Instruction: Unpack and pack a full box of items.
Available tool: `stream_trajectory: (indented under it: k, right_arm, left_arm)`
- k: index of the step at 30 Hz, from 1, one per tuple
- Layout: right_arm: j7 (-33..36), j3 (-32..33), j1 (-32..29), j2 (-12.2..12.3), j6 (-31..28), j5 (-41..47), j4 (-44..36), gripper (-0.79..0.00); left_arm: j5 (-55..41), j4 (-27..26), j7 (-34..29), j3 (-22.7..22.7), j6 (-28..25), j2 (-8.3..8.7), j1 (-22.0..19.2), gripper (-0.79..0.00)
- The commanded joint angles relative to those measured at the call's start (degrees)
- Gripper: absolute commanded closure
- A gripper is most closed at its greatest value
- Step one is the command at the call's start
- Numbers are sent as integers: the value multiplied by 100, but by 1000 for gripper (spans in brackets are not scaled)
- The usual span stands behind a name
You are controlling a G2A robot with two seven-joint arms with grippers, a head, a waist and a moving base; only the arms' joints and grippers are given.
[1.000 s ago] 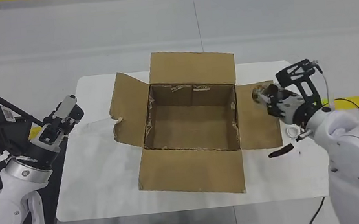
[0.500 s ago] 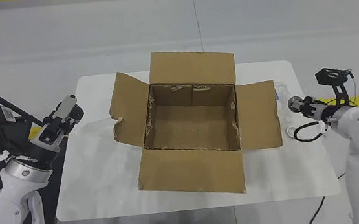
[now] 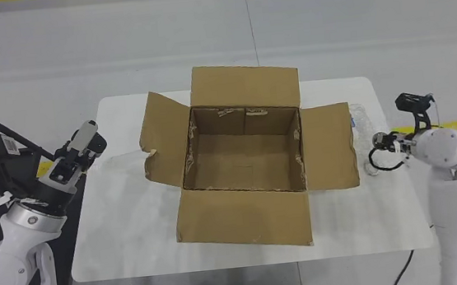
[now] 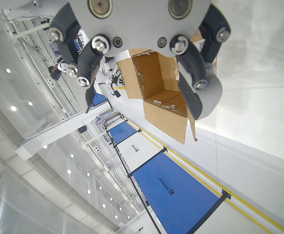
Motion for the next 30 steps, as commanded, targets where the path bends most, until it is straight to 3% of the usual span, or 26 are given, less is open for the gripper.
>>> stream_trajectory:
  k: [1, 6, 10, 25, 30]
  right_arm:
    - [-22, -72, 108, 3, -20, 1, 235, 0]
    - [-171, -228, 412, 19, -154, 32, 953, 0]
    - [-253, -342, 375, 11, 212, -49, 970, 0]
    - [-568, -482, 498, 54, 227, 96, 1566, 0]
    - [-569, -493, 457, 74, 239, 159, 1553, -175]
  left_arm:
    - [0, 0, 0, 0, 0, 0, 0, -785]
    - [0, 0, 0, 0, 0, 0, 0, -785]
    - [0, 0, 0, 0, 0, 0, 0, -785]
    - [0, 0, 0, 0, 0, 0, 0, -785]
    - [0, 0, 0, 0, 0, 0, 0, -785]
